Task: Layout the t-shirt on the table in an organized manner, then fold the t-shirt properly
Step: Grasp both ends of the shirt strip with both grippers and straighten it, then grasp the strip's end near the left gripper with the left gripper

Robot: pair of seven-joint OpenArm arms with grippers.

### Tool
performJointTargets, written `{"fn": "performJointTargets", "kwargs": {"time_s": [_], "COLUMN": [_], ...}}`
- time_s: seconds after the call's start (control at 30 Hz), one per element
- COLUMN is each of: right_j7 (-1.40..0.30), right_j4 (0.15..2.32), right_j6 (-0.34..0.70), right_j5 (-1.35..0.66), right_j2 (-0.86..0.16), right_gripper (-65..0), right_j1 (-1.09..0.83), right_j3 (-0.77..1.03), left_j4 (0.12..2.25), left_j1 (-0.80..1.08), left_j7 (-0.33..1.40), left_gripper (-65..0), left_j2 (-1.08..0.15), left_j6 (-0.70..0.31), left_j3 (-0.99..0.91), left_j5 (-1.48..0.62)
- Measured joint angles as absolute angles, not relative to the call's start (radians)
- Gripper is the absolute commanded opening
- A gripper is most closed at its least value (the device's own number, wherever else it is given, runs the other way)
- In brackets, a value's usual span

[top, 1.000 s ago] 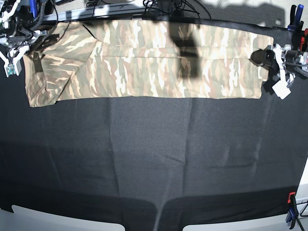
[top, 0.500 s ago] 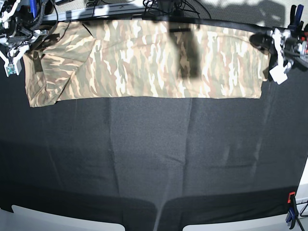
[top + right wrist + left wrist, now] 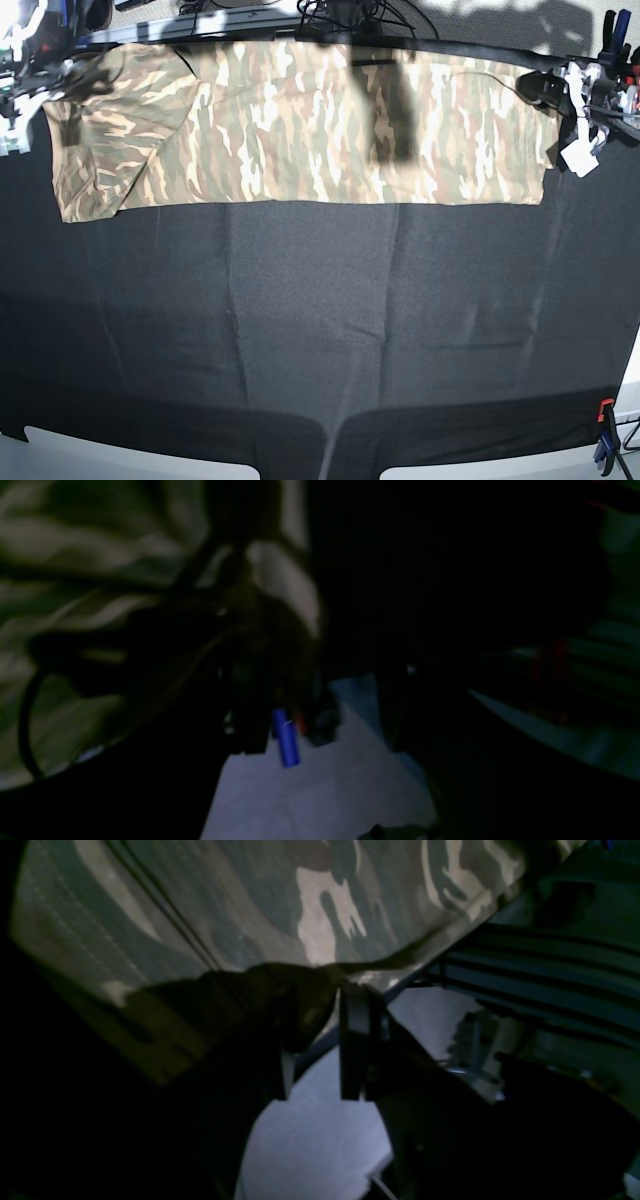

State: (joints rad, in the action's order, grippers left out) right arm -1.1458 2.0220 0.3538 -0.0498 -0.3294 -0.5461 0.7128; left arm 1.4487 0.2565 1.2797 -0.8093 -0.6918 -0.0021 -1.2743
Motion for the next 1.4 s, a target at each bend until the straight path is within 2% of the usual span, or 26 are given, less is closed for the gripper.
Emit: {"fn": "performJointTargets", "kwargs": {"time_s": [0.23,0.4,0.6,0.63,0.73,0.77,0.83,1.0,1.13,1.23,1.3,1.4], "right_j7": [-1.000,-0.987,-0.978,-0.963,-0.935,-0.920,-0.894,-0.928,-0.971,-1.058,-1.121,-1.153], "right_j4": [2.022,2.024,2.024,2.024,2.024,2.024,2.024,2.038,2.044,2.044,2.044,2.044], "right_j6": [0.175,0.175,0.175,0.174,0.172,0.181,0.237,0.498,0.685,0.692,0.692,0.692], "right_j5": [0.054,0.053,0.044,0.017,-0.173,-0.255,-0.426,-0.739,-0.987,-1.084,-1.137,-1.180], "right_j2": [-0.349,-0.349,-0.348,-0.349,-0.348,-0.349,-0.349,-0.308,-0.229,-0.177,-0.147,-0.120], "right_gripper": [-34.0,-34.0,-34.0,-34.0,-34.0,-34.0,-34.0,-34.0,-34.0,-34.0,-34.0,-34.0], "right_j1": [-0.545,-0.543,-0.543,-0.543,-0.543,-0.543,-0.543,-0.481,-0.445,-0.446,-0.450,-0.451], "right_j3": [0.713,0.713,0.713,0.713,0.714,0.714,0.714,0.714,0.714,0.715,0.715,0.716], "left_j4": [1.449,1.449,1.449,1.449,1.449,1.449,1.449,1.449,1.449,1.443,1.426,1.414], "left_j1": [0.218,0.186,0.216,0.216,0.210,0.207,0.208,0.207,0.207,0.207,0.209,0.205], "left_j7": [1.260,1.258,1.284,1.261,1.158,1.148,1.152,1.148,1.089,1.068,1.054,1.050], "left_gripper": [-51.8,-51.8,-51.1,-48.2,-34.3,-30.2,-26.6,-26.3,-26.3,-26.3,-26.3,-26.3], "left_j2": [-0.801,-0.809,-0.796,-0.796,-0.793,-0.789,-0.783,-0.762,-0.728,-0.707,-0.707,-0.709], "left_j6": [-0.692,-0.681,-0.670,-0.670,-0.685,-0.684,-0.682,-0.685,-0.684,-0.659,-0.609,-0.610], "left_j3": [-0.096,-0.222,-0.223,-0.223,-0.223,-0.223,-0.223,-0.223,-0.223,-0.223,-0.223,-0.224], "left_j5": [-1.214,-1.236,-1.305,-1.304,-1.287,-1.253,-1.212,-1.160,-1.034,-0.907,-0.892,-0.893]}}
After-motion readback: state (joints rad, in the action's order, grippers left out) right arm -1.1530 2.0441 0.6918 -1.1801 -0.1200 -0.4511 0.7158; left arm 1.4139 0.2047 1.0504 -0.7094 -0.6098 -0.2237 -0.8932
